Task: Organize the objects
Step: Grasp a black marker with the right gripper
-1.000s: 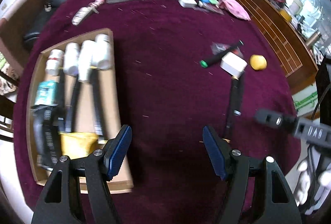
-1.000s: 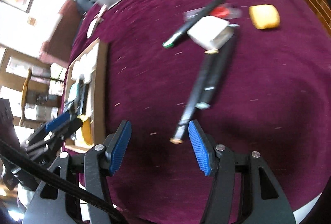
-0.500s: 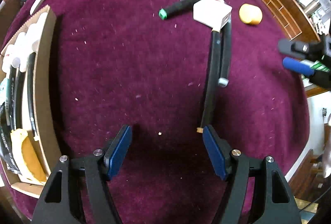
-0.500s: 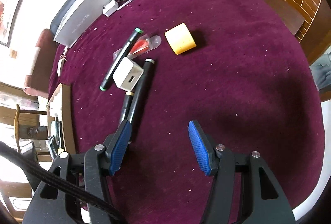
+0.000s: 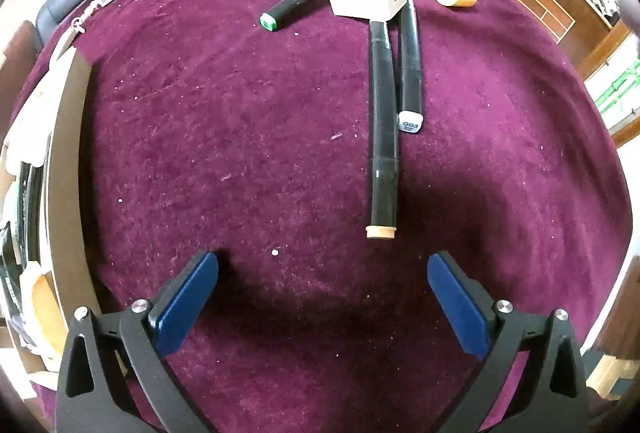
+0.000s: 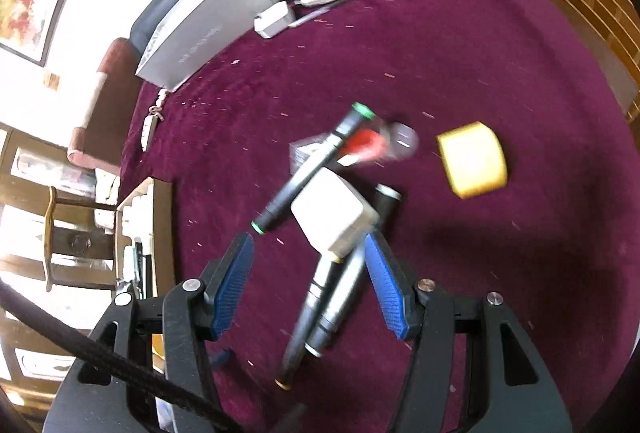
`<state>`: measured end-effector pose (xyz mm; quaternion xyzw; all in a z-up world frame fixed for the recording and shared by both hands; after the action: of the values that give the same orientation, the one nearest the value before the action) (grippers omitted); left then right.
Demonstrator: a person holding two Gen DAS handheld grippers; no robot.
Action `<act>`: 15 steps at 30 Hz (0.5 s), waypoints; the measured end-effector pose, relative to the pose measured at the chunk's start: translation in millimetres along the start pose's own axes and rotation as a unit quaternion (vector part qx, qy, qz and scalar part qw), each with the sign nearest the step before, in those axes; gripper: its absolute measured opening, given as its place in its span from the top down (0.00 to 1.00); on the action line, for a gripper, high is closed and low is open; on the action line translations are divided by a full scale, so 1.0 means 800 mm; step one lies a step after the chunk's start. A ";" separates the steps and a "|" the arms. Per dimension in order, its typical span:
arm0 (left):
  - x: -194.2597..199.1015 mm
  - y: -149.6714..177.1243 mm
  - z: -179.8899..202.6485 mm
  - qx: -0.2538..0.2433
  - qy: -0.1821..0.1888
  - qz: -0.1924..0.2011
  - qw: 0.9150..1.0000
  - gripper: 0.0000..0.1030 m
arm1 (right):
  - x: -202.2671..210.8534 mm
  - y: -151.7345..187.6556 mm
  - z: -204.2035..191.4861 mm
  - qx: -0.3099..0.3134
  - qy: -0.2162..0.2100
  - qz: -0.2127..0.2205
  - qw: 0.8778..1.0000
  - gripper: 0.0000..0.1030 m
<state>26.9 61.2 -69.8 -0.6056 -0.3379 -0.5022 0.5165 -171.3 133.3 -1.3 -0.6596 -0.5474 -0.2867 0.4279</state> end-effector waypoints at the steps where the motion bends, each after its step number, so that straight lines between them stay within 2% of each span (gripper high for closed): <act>1: 0.001 0.001 0.001 -0.001 0.001 0.005 1.000 0.01 | -0.007 -0.007 -0.006 0.005 0.004 -0.001 1.000 0.45; 5: 0.006 0.006 0.002 -0.002 0.018 -0.009 1.000 0.02 | -0.037 -0.033 -0.012 0.009 0.041 -0.010 0.999 0.45; 8: 0.023 0.015 -0.011 0.056 0.065 -0.008 0.996 0.02 | -0.063 -0.044 -0.015 0.009 0.063 -0.024 0.998 0.45; 11: 0.043 0.025 -0.041 0.098 0.059 0.006 0.993 0.02 | -0.087 -0.046 -0.038 0.035 0.068 -0.034 0.996 0.44; 15: 0.062 0.033 -0.076 0.148 0.061 0.014 0.987 0.02 | -0.115 -0.030 -0.082 0.073 0.032 -0.070 0.994 0.44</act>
<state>48.6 -9.5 -32.1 -0.4954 -0.3674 -0.4753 0.6274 -210.5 32.9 -42.2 -0.5774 -0.5972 -0.2964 0.4712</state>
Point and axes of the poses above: each gripper's, at about its wrist camera, not at the fingertips, and x roughly against the way its jaws point, z to its right, y to its underside, the point moved 9 cm from there along -x, roughly the way its jaws point, and after that the axes turned 3 degrees about y, right-handed, at the moved point
